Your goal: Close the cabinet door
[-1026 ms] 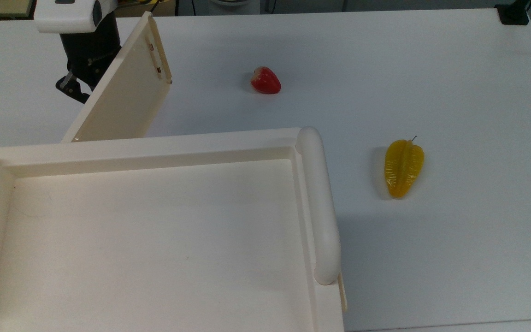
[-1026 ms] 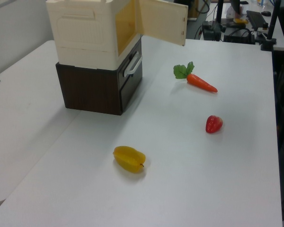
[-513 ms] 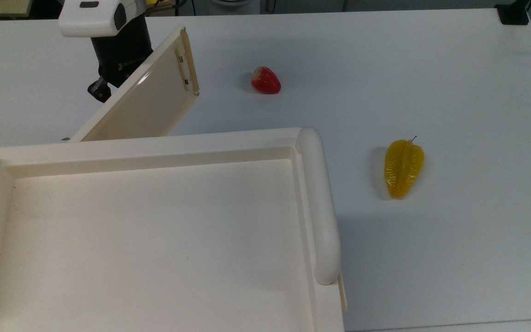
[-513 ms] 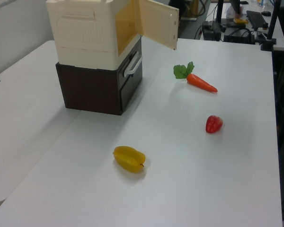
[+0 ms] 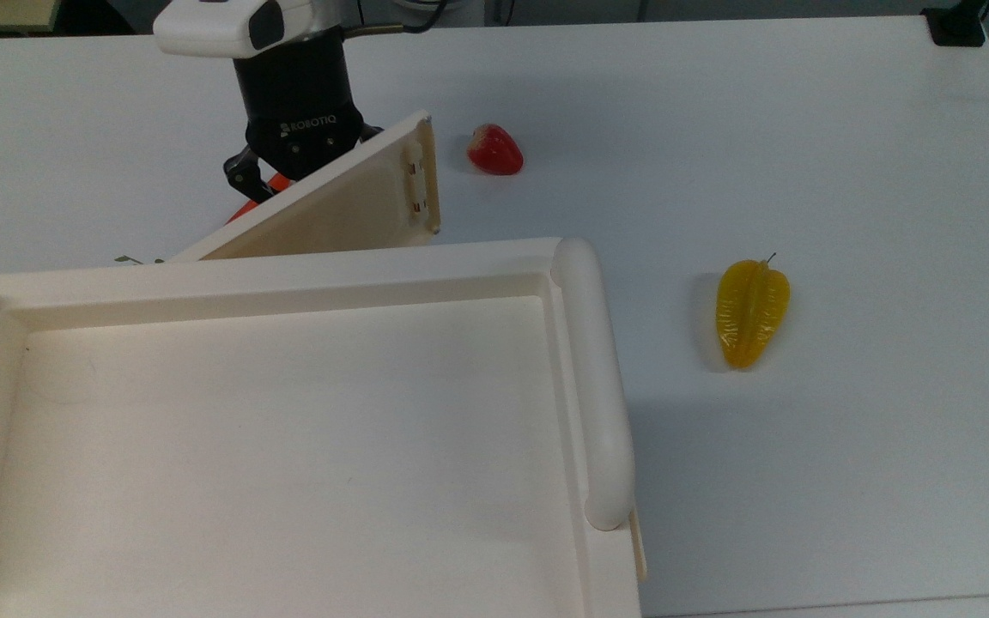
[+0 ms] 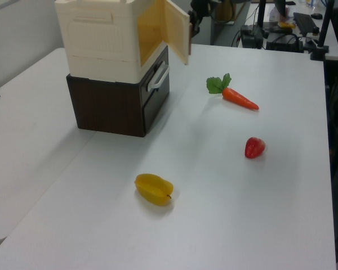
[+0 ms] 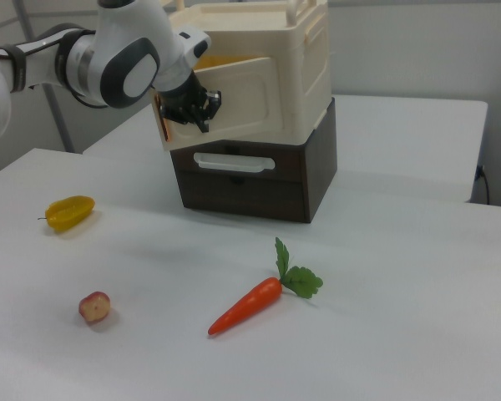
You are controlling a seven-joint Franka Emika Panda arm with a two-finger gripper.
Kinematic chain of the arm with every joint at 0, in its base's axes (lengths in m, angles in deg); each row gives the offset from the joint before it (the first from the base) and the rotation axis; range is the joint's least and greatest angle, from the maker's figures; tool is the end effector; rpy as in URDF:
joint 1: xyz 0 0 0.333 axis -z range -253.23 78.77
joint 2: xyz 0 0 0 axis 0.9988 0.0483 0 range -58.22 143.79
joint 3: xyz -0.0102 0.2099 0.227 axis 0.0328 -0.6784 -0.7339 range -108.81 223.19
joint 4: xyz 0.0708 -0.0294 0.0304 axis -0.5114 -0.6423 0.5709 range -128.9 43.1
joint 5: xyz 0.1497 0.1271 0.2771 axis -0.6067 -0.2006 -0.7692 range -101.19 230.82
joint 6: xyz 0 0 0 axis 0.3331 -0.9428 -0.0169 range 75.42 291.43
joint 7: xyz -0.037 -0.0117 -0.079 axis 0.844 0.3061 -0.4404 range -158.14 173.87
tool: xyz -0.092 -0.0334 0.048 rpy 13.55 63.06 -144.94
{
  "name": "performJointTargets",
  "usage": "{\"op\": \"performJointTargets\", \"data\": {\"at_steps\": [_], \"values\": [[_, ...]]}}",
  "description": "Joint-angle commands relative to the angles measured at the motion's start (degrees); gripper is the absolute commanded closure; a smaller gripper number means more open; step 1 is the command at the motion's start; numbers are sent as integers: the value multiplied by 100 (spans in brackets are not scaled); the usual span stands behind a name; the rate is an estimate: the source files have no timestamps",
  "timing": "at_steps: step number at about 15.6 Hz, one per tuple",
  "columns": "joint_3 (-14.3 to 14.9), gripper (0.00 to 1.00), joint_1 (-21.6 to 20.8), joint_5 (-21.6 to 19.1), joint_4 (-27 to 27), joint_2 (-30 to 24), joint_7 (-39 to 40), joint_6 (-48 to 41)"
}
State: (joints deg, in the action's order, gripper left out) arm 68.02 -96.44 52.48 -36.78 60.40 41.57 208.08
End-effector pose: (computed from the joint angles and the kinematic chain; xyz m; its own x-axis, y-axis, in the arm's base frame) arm 0.6415 0.0057 0.5712 0.7465 0.4386 0.5004 0.4247 -0.8930 0.1491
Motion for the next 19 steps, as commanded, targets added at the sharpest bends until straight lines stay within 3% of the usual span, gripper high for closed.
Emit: {"op": "performJointTargets", "data": {"at_steps": [1,8,12,19], "values": [[25,98,-187,-42,-15,84,-679,421],[42,98,-398,38,503,593,-1761,1081],[42,98,-451,55,530,751,-2253,1845],[42,98,-495,82,539,761,-2544,2092]]}}
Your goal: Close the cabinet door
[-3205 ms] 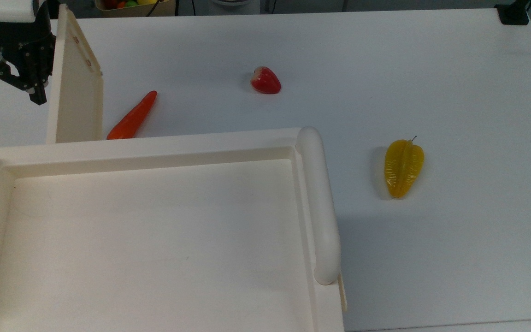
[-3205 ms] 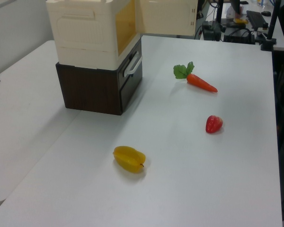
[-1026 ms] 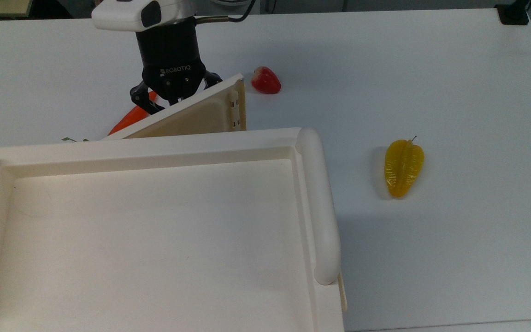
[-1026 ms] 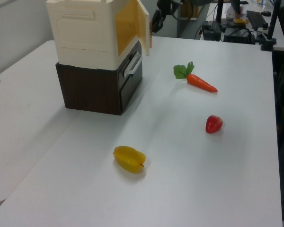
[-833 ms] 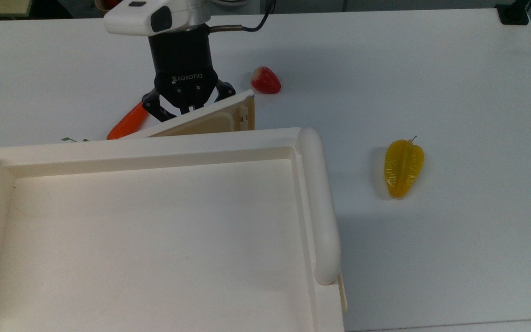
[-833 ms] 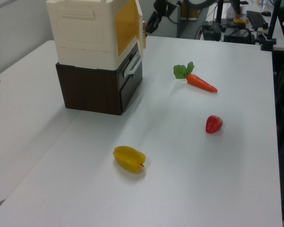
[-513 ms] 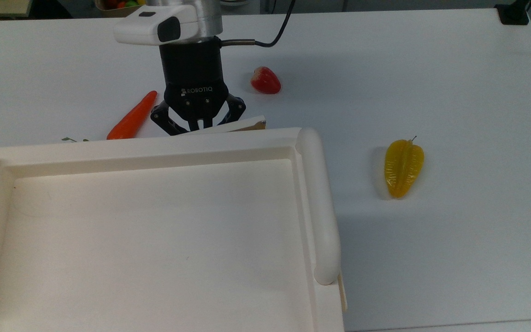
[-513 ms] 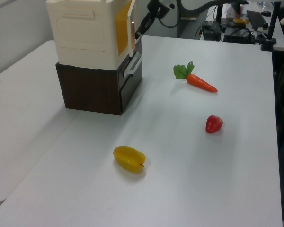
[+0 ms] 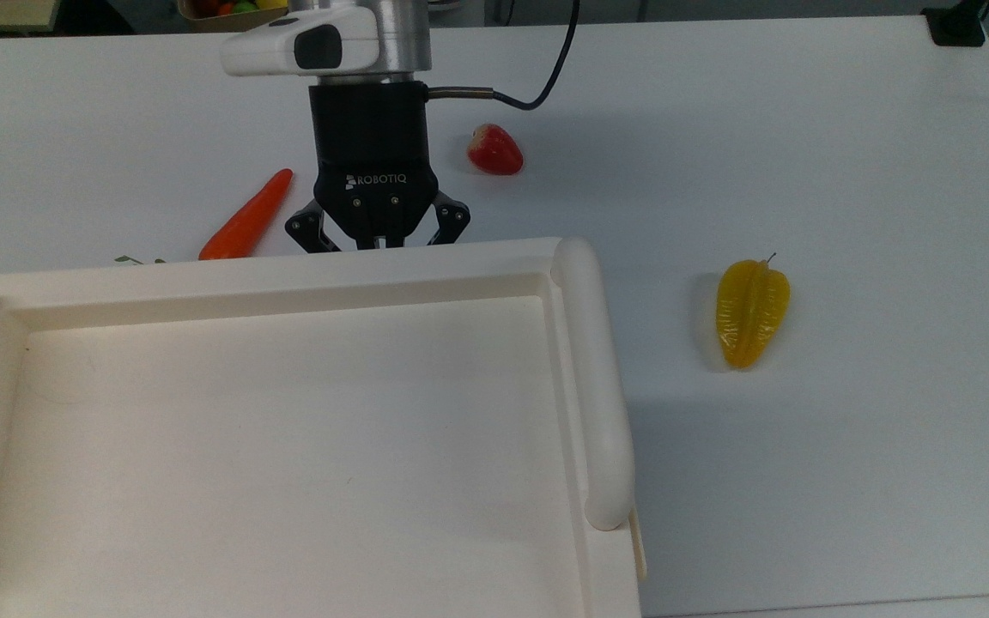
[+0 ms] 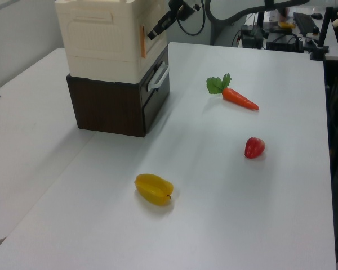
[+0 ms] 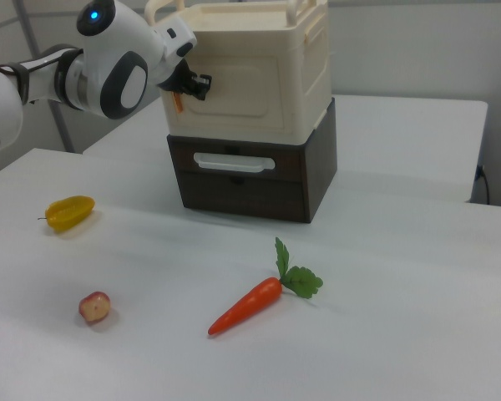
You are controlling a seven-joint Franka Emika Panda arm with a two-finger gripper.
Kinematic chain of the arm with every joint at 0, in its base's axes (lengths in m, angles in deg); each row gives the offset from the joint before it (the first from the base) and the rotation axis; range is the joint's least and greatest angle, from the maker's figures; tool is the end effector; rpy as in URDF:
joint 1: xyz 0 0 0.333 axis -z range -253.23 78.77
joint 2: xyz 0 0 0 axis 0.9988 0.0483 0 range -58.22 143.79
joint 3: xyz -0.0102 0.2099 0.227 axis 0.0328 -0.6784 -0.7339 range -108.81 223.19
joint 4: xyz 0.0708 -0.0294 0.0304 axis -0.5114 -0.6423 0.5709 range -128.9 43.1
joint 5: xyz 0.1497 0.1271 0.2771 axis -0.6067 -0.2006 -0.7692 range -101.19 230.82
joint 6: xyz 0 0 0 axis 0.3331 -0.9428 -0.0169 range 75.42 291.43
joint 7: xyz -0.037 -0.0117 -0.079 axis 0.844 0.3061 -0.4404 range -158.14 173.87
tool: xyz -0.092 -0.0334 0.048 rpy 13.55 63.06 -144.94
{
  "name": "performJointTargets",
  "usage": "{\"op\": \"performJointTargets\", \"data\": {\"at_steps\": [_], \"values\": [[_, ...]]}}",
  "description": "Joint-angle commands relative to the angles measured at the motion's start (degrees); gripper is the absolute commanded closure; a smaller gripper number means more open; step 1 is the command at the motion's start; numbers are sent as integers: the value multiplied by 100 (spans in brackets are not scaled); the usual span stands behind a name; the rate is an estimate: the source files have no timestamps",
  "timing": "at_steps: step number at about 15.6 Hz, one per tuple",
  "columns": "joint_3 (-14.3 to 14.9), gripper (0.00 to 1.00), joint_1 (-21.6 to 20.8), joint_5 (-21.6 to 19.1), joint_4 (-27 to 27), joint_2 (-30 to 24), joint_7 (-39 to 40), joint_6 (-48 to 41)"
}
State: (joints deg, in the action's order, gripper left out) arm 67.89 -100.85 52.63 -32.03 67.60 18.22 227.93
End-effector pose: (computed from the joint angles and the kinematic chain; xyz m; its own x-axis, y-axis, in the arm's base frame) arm 0.6800 0.0596 0.5749 0.6584 0.0964 0.7465 0.1383 -0.9904 0.0059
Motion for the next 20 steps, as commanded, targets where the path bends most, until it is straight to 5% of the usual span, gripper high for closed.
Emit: {"op": "performJointTargets", "data": {"at_steps": [1,9,20], "values": [[55,98,-62,67,65,49,-227,107],[55,98,-80,199,-164,-126,-218,-330],[160,91,210,304,-208,-1268,-1431,-5040]]}}
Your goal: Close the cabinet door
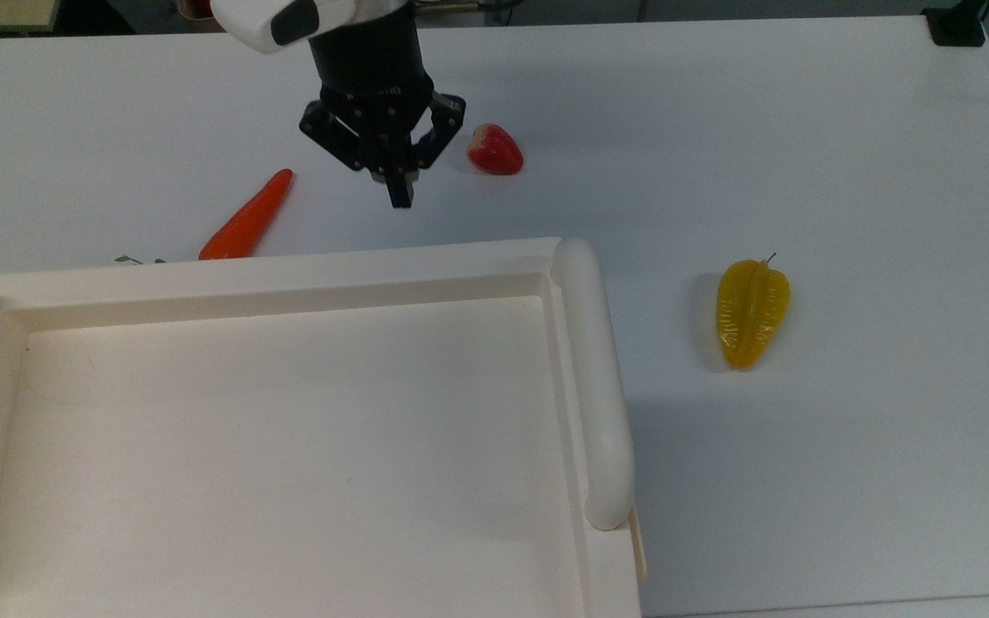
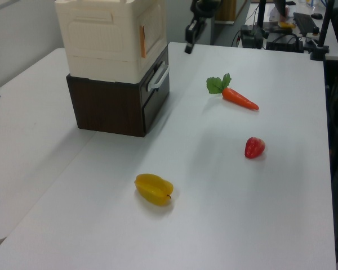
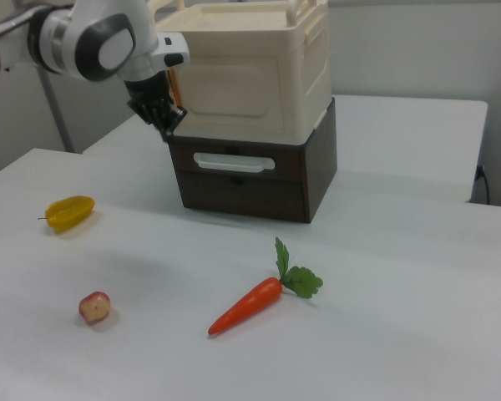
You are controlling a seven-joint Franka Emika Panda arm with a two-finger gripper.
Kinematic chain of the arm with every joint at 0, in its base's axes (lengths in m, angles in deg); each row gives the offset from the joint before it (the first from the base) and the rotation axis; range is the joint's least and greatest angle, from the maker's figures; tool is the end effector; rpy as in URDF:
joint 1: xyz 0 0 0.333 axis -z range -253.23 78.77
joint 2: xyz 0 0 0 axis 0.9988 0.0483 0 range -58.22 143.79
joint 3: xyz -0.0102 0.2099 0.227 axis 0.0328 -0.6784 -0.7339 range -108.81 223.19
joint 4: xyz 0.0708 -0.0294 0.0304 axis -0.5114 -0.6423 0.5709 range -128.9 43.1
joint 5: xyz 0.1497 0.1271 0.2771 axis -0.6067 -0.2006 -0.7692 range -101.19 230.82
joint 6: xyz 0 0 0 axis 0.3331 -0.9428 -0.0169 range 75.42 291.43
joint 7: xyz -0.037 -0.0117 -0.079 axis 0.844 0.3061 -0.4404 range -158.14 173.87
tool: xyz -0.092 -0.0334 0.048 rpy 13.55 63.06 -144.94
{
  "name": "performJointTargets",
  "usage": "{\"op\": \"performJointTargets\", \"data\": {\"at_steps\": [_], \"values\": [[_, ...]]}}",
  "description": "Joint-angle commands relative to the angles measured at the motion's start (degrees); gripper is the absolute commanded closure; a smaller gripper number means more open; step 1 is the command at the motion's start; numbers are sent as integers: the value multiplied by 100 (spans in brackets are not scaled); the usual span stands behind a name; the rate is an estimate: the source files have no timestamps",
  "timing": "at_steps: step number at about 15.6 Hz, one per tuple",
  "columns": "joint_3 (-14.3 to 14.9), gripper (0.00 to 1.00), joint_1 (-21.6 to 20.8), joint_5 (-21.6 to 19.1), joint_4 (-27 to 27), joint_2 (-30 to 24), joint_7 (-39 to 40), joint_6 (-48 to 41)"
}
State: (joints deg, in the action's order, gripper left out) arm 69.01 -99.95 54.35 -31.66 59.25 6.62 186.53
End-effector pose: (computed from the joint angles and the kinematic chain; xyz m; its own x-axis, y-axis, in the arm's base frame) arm 0.6133 0.0420 0.5792 0.9653 -0.0460 0.2570 -0.0128 -0.9915 -0.1292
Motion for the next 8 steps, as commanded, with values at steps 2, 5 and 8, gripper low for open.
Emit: {"op": "performJointTargets", "data": {"at_steps": [2,5,8], "values": [[40,91,243,141,-376,-678,-87,-1323],[49,84,419,149,-762,-1109,160,-1684],[49,59,682,211,-1070,-1408,309,-1693]]}}
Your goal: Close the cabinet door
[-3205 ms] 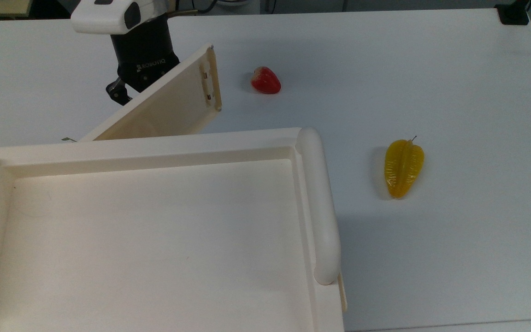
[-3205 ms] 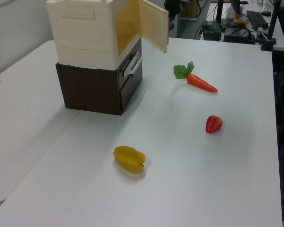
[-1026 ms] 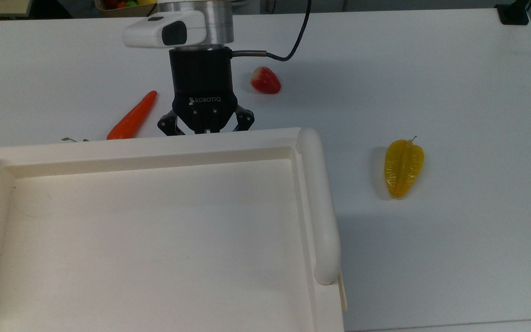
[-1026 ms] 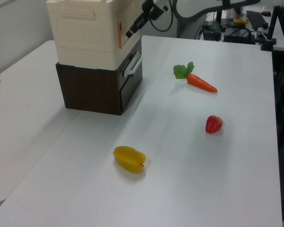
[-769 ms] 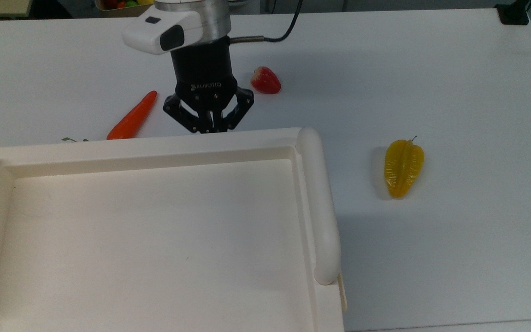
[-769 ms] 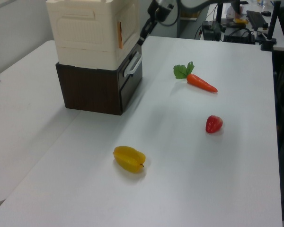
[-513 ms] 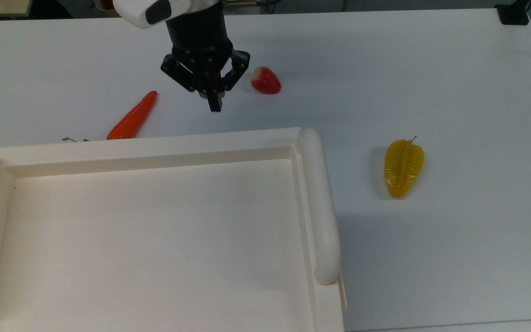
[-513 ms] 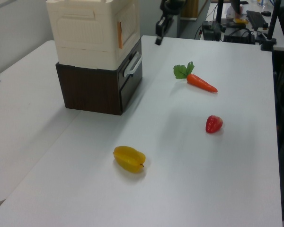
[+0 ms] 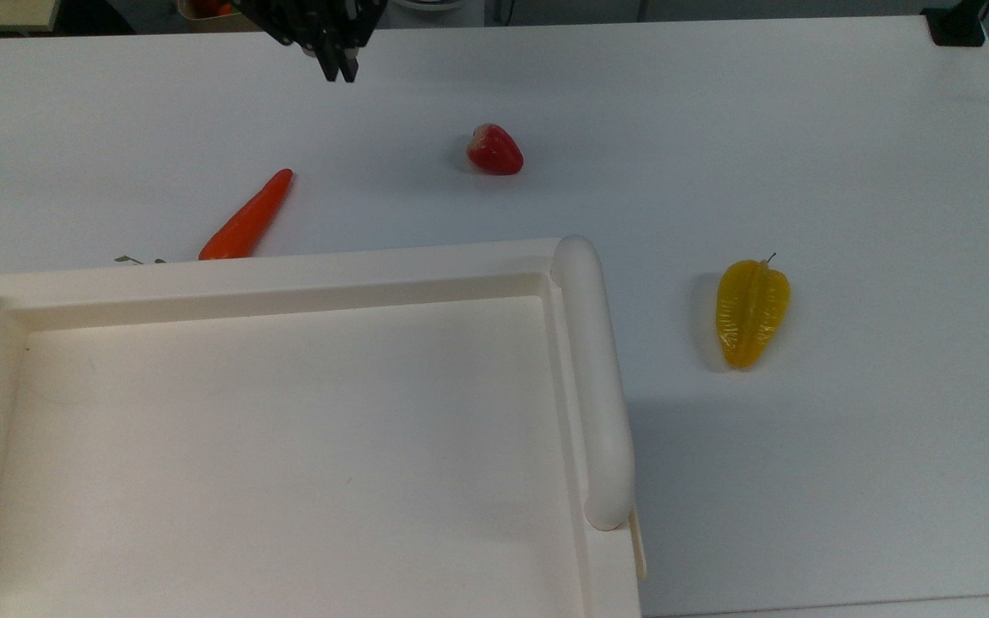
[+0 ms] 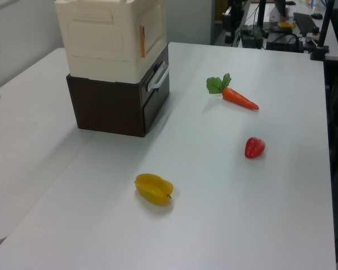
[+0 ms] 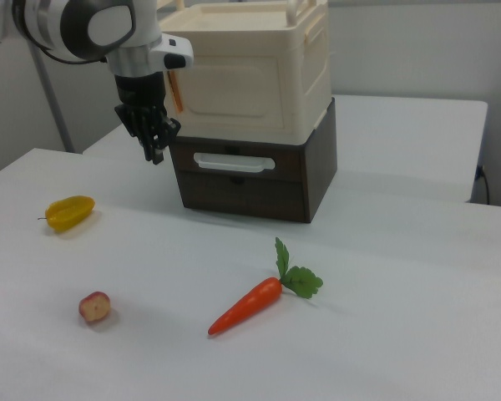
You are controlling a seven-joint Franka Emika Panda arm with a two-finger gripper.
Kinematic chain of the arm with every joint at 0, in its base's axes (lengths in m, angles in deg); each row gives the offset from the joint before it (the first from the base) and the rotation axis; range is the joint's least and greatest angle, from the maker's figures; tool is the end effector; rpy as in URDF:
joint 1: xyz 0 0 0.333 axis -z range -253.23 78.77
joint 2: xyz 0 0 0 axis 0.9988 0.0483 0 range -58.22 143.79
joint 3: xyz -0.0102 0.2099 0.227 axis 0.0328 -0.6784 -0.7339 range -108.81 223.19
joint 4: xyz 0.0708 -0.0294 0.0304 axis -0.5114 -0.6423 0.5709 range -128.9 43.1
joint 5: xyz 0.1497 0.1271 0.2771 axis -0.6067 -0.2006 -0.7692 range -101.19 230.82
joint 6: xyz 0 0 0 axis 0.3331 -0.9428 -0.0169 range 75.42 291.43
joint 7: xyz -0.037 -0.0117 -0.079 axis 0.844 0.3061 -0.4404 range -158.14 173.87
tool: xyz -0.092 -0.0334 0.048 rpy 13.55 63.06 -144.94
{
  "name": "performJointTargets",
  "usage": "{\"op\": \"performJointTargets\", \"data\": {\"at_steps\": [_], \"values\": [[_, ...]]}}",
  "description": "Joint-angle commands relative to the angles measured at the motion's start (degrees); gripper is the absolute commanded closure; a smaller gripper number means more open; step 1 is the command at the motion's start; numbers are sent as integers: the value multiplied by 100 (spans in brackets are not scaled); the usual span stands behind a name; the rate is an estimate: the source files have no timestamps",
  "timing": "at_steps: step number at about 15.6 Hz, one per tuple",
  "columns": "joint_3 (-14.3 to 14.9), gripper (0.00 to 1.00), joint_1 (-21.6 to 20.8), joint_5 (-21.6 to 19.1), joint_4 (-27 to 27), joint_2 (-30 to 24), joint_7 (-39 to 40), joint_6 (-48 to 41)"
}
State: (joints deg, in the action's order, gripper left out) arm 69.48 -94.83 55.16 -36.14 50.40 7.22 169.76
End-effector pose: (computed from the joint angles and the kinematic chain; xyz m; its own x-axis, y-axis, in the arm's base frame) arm 0.5455 -0.0188 0.6037 0.9941 -0.0995 0.0440 -0.0924 -0.9858 -0.1403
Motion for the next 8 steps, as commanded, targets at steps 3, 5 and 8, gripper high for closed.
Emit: {"op": "performJointTargets", "data": {"at_steps": [3,5,8], "values": [[-24,0,101,665,-746,-525,276,27],[-24,0,170,711,-712,-525,302,44],[-7,0,188,737,-676,-490,416,80]]}}
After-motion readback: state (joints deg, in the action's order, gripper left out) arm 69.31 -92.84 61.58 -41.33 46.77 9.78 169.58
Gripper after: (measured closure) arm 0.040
